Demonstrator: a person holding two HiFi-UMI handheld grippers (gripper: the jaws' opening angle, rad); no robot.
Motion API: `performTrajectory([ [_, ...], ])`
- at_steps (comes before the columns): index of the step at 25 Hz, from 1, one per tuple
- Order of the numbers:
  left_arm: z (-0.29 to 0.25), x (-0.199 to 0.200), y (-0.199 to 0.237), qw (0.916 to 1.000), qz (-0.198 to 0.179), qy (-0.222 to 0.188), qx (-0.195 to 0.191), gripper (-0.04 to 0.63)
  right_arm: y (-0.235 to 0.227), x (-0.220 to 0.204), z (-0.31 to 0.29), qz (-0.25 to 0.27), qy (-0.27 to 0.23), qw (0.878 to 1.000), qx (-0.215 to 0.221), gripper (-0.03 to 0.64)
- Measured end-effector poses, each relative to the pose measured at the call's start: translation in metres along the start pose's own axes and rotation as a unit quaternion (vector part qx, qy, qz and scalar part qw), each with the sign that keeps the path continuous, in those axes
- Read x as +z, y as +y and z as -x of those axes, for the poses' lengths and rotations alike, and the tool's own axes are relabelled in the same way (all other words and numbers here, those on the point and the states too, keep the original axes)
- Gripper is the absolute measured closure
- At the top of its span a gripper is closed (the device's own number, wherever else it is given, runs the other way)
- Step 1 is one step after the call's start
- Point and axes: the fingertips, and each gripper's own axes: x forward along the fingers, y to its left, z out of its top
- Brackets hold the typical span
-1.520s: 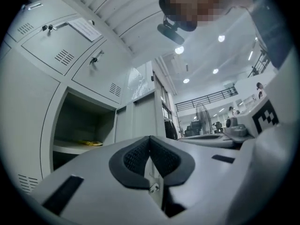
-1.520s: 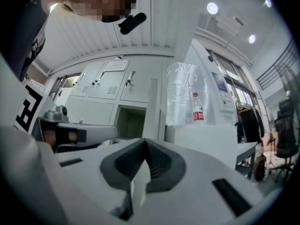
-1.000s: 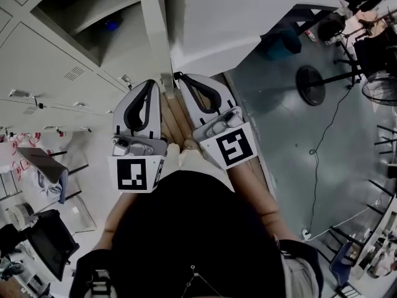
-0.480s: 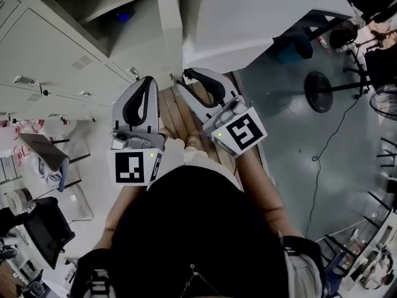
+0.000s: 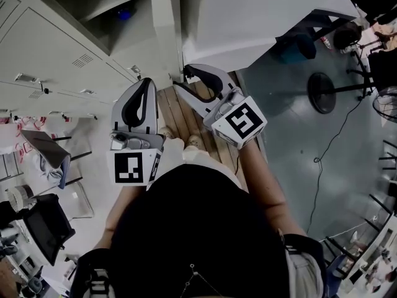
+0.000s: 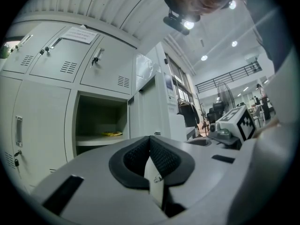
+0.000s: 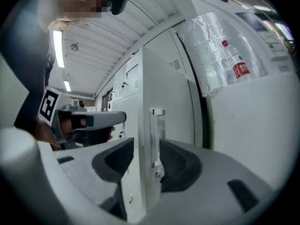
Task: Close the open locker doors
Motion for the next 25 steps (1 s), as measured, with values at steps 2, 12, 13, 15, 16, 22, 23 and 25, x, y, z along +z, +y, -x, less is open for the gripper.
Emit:
performTrajectory([
  [2, -0.001, 0.002, 0.001, 1.0000, -0.001, 0.001, 0.000, 0.592, -0.002, 0.000, -0.002, -0.003, 0.004, 1.000, 0.007, 0.462],
  [12, 0.003, 0.002, 0.005, 0.9999, -0.007, 0.009, 0.003, 0.592, -0.006, -0.008, -0.010, -0.009, 0.020, 1.000, 0.022, 0.463],
  [13, 0.004, 0.002, 0.007, 0.9999, -0.008, 0.009, 0.005, 0.592, -0.007, -0.009, -0.011, -0.010, 0.021, 0.999, 0.022, 0.463],
  [15, 0.006, 0.001, 0.010, 0.9999, -0.008, 0.010, 0.010, 0.592, -0.007, -0.011, -0.012, -0.011, 0.022, 0.999, 0.025, 0.463],
  [16, 0.007, 0.000, 0.012, 0.9998, -0.008, 0.011, 0.013, 0.592, -0.007, -0.011, -0.013, -0.011, 0.021, 0.999, 0.028, 0.463],
  [22, 0.014, -0.002, 0.020, 0.9995, -0.005, 0.013, 0.028, 0.592, -0.002, -0.012, -0.023, -0.015, 0.019, 0.999, 0.048, 0.463],
  [23, 0.015, -0.002, 0.021, 0.9994, -0.005, 0.014, 0.030, 0.592, -0.001, -0.012, -0.025, -0.014, 0.019, 0.998, 0.050, 0.462],
  [25, 0.017, -0.002, 0.026, 0.9992, -0.005, 0.013, 0.038, 0.592, 0.002, -0.012, -0.030, -0.011, 0.016, 0.998, 0.054, 0.462],
])
